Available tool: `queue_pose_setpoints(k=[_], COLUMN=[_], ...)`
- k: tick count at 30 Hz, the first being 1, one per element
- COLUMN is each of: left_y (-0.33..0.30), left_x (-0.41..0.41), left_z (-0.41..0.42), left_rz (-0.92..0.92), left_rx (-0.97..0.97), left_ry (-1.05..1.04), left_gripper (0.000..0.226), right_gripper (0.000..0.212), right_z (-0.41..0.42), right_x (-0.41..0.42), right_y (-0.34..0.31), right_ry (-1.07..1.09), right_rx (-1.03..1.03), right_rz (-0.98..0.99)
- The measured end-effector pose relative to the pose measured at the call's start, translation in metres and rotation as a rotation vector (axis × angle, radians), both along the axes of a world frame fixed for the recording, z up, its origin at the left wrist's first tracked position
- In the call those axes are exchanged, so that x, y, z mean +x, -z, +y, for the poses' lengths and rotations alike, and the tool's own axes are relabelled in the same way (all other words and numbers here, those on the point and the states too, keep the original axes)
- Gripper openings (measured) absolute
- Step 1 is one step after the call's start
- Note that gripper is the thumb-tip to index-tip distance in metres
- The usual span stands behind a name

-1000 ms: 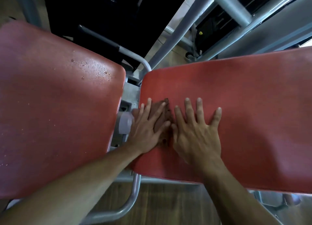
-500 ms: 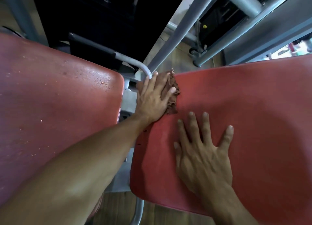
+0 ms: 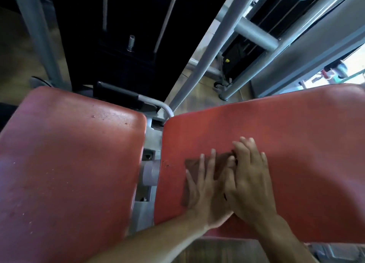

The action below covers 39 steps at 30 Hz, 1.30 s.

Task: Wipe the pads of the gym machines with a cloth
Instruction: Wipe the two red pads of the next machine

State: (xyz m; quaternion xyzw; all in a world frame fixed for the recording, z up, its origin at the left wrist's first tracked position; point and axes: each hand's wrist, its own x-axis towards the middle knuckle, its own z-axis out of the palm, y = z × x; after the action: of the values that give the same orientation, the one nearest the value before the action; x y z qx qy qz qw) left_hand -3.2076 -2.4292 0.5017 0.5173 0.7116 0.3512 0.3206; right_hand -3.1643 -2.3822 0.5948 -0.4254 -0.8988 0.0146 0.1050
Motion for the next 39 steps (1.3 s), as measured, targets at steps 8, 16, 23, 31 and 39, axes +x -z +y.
queue_pose_setpoints(k=[8,16,23,31,39], left_y=[-0.066,-0.041,0.039,0.065,0.114], left_x=[0.014,-0.055,-0.055,-0.121,-0.244], left_z=[0.048,0.021,-0.045,-0.077,-0.106], left_rz=[-0.703,-1.648,-0.175,0.288,0.365], left_rx=[0.154,0.211,-0.022,-0.117,-0.323], left_ry=[-0.051,-0.384,-0.017,0.120,0.048], left_gripper=[0.068,0.036,0.057,0.061,0.063], right_gripper=[0.046,0.062,0.071,0.051,0.070], right_z=[-0.007,0.013,-0.002,-0.024,-0.060], right_x=[0.030,0.036,0.035,0.021,-0.101], right_y=[-0.058,-0.014,-0.005,0.053,0.127], right_ry=[0.014,-0.038,0.071,-0.017,0.136], right_rx=[0.037,0.231,0.316,0.244,-0.168], right_rz=[0.227,-0.675,-0.765,-0.574,0.016])
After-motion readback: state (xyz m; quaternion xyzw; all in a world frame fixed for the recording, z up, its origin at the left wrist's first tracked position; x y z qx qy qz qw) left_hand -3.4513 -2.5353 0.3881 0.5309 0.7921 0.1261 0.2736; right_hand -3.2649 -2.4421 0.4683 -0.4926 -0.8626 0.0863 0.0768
